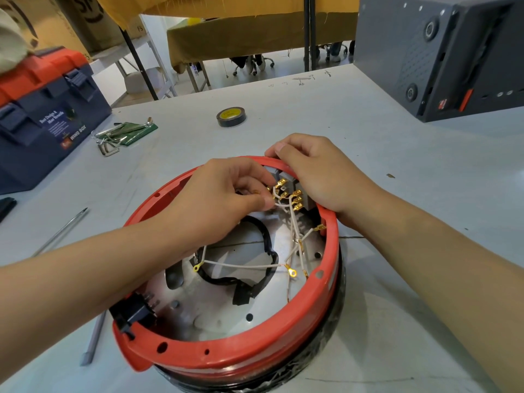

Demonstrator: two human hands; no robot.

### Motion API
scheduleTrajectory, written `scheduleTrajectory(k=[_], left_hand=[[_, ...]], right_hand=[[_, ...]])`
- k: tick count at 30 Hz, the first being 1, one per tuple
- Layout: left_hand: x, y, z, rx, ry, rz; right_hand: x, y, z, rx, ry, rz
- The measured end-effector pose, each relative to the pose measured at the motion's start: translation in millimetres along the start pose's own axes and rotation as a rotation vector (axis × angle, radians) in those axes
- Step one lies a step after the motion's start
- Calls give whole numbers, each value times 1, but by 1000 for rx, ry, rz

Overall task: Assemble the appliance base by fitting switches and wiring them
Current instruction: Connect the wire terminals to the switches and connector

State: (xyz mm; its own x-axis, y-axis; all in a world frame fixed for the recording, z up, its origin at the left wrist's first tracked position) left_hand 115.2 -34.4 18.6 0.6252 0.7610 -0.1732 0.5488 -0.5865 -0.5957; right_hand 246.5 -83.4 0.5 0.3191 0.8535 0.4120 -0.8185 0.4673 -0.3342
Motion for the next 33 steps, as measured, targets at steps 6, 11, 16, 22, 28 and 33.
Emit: scheduleTrajectory(k=[6,11,16,22,28,33], left_hand=[[2,0,-3,31,-27,-33],[0,-1,-5,74,-22,-63],[-1,0,-7,124,40,-105],[-1,2,-7,136,57,-133],[2,0,-6,75,3,-116],[5,1,-17,224,32,-87]], right_hand=[[0,0,1,-4,-10,8],[-1,0,1,1,-10,9],[0,0,0,4,-9,7],[0,0,0,3,-1,1],[-1,0,1,4,13,-1],[-1,1,1,6,14,4]])
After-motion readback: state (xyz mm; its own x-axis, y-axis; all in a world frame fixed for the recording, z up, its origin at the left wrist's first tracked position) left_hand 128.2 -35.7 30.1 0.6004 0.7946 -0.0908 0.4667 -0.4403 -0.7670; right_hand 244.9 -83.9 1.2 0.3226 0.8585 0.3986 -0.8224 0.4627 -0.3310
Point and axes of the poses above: each hand's wrist, its own x-axis towards the middle knuckle, its own y-axis out of the palm, z = x × y, the point moved 5 cm from there along x, towards the middle knuckle, and after that the axes turned 15 degrees about -y, right-handed, at the moved point
